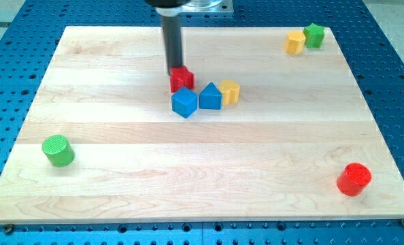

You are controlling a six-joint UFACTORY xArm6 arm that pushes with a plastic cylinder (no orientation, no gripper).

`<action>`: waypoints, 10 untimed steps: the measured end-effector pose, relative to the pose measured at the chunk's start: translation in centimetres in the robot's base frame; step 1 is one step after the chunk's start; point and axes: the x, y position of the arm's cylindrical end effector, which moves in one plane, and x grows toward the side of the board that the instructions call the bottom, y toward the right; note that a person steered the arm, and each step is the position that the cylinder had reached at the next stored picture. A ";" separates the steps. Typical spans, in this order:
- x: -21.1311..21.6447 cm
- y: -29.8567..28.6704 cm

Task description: Move the green circle below the blue cube

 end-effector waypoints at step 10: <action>16.7 -4.3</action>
